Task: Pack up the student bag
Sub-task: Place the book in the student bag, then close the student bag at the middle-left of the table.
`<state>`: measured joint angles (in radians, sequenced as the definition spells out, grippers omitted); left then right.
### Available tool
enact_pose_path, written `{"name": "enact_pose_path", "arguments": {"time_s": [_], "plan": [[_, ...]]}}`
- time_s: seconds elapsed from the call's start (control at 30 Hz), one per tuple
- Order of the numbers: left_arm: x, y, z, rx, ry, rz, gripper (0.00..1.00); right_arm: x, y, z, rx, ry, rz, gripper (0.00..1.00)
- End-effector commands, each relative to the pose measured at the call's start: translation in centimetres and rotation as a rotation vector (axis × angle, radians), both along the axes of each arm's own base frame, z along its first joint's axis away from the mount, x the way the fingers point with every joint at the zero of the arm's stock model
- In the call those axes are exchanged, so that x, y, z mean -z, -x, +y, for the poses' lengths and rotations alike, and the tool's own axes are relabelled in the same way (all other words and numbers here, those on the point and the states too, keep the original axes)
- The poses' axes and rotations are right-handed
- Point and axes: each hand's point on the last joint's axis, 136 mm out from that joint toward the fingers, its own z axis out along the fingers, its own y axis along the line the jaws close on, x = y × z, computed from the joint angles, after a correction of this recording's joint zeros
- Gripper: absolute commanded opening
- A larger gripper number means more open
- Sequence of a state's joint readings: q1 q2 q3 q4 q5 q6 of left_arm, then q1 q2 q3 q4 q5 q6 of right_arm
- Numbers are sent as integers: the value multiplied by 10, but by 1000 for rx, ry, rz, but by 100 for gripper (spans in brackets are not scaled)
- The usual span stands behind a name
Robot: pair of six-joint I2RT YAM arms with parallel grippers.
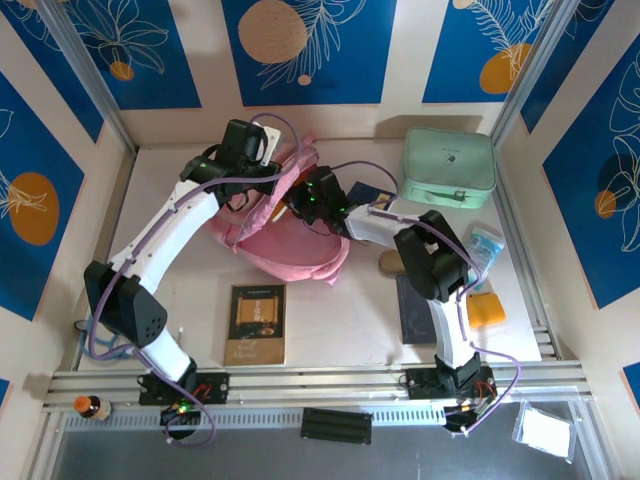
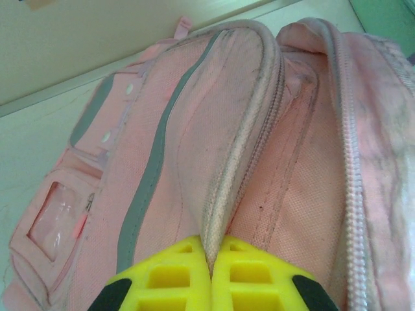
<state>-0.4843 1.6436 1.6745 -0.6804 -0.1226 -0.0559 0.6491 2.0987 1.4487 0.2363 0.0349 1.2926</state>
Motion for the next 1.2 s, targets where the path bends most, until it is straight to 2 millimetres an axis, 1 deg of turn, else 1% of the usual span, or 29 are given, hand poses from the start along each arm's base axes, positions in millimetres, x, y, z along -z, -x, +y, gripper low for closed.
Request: {"name": "enact_pose_path", "arguments": {"time_s": [0.0,0.07,0.13,0.23,0.33,0.43,0.53,0.63,0.7,0.77,0.8,0.83,0.87,0.9,0.97,1.07,1.17], "plan": [[-58,-10,-3,-5,133,-169,0,6,1,19,-67,-1,64,21],[-51,-11,0,-12,127,-154,0,18,5,18,-79,9,85,26],[-43,-11,5,-23,118,-137,0,19,9,11,-77,16,75,32],[-31,-13,16,-49,108,-118,0,7,18,0,-96,40,32,45],[-16,-17,29,-82,89,-95,0,-10,33,-14,-122,57,-10,56],[5,-20,48,-129,59,-67,0,-26,52,-31,-154,63,-47,60],[27,-21,69,-182,50,-30,0,-40,68,-56,-150,110,-110,63],[46,-18,86,-221,43,2,0,-37,77,-93,-97,232,-115,68],[57,-14,88,-223,57,26,0,-31,76,-117,-67,294,-85,69],[67,-9,82,-206,98,56,2,-23,73,-137,-49,341,-44,70],[71,-6,79,-202,117,70,10,-19,71,-144,-43,360,-27,70],[75,-4,78,-206,135,83,22,-14,69,-152,-34,377,-4,70],[77,-2,77,-215,153,96,31,-9,67,-158,-35,389,22,70],[78,1,75,-217,170,107,38,-5,65,-163,-36,400,41,70],[79,5,69,-214,227,125,55,3,57,-173,-35,428,82,70],[77,11,62,-219,315,138,72,11,42,-178,-43,459,106,70],[76,16,53,-215,396,154,83,18,22,-179,-45,482,116,70]]}}
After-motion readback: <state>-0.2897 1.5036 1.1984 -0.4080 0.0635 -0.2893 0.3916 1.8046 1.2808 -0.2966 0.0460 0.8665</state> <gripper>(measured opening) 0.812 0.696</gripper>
